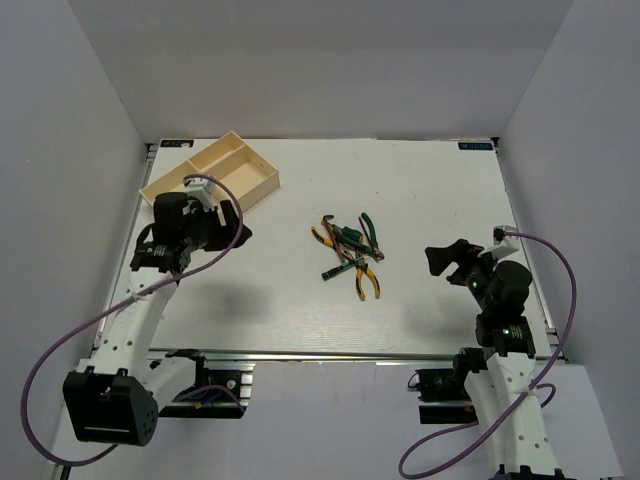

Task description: Sort the tools into containers

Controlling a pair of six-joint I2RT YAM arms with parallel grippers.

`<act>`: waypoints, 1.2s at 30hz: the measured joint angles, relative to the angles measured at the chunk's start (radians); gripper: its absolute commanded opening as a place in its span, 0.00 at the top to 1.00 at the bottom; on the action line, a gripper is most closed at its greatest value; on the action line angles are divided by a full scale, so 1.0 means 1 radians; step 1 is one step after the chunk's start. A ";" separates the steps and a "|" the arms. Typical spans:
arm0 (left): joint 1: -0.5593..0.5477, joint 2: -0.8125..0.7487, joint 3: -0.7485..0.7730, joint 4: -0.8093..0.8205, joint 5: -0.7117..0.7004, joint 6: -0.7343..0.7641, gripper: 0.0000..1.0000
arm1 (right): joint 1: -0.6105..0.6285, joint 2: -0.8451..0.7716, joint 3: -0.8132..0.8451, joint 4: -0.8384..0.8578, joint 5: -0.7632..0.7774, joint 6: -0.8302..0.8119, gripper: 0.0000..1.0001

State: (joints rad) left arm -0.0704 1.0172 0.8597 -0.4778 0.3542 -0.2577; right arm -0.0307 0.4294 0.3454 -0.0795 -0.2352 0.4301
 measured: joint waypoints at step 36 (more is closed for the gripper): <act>-0.727 0.768 0.446 -0.062 -0.249 0.166 0.30 | 0.000 0.024 -0.008 0.029 -0.078 -0.008 0.11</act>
State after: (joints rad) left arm -0.7971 1.7847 1.3056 -0.5396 0.1051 -0.0921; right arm -0.0303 0.4534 0.3370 -0.0509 -0.3134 0.4217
